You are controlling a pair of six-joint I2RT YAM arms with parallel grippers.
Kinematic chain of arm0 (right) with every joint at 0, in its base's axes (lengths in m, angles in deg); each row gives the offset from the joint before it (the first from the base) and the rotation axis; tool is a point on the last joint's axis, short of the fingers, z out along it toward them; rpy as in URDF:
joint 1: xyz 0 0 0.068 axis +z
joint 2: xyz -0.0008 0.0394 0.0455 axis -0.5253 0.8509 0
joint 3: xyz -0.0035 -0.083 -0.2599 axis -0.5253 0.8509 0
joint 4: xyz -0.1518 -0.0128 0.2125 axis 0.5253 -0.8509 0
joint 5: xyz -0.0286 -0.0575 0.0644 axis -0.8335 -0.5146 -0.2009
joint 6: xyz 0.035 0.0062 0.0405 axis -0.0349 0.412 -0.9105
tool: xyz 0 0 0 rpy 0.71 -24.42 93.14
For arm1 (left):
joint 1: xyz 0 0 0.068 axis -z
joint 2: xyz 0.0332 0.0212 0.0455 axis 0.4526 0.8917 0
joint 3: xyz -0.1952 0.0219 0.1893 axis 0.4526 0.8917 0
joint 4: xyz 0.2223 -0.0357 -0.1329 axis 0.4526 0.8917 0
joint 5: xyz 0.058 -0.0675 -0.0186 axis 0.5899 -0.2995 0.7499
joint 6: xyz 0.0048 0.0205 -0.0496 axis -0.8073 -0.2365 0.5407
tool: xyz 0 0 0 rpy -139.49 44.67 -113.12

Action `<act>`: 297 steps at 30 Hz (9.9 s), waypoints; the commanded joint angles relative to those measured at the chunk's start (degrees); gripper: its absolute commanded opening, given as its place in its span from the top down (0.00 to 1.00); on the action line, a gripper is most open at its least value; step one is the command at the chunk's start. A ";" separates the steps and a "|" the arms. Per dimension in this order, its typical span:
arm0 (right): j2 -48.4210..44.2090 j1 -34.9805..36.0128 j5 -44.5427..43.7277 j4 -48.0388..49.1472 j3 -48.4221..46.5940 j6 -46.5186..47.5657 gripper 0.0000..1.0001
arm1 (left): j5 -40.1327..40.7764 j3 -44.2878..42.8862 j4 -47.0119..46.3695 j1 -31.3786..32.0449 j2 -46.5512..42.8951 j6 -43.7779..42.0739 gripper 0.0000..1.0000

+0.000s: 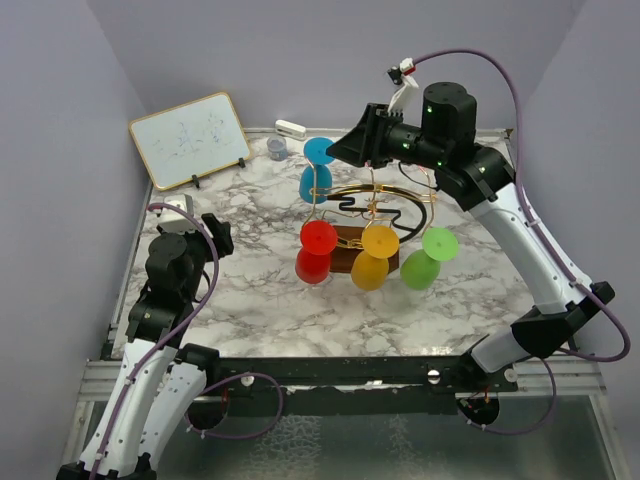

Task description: Take the wine glass off the wine glass rack

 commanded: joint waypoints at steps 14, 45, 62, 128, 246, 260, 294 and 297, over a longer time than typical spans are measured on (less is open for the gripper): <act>8.15 0.11 1.41 -8.12 -11.95 -0.22 0.54 | 0.42 -0.24 -0.26 0.17 -0.86 0.55 0.37; 17.55 -1.64 -18.17 -11.35 -13.67 -5.43 0.45 | 0.14 -0.24 0.00 0.17 0.31 0.77 0.37; 19.94 -2.00 -18.71 -5.41 -9.76 -9.67 0.46 | -0.77 -0.17 -0.28 0.17 0.25 0.92 0.37; 7.36 -7.19 -3.86 35.48 22.84 -31.78 0.99 | -0.77 -0.07 -0.24 0.21 0.36 1.35 0.36; -14.94 24.30 -19.80 20.18 17.93 53.39 0.99 | -0.89 -3.06 2.88 0.17 4.12 2.53 0.31; -38.36 25.77 3.87 7.37 34.58 66.31 0.99 | -22.67 -36.31 27.49 0.18 10.14 11.24 0.32; -37.91 37.16 -12.01 13.26 53.70 116.75 0.99 | -39.95 -49.29 36.54 1.14 13.94 31.07 0.32; -36.54 40.09 -16.00 15.84 55.05 119.34 0.99 | -40.75 -48.85 36.51 1.14 13.88 31.32 0.32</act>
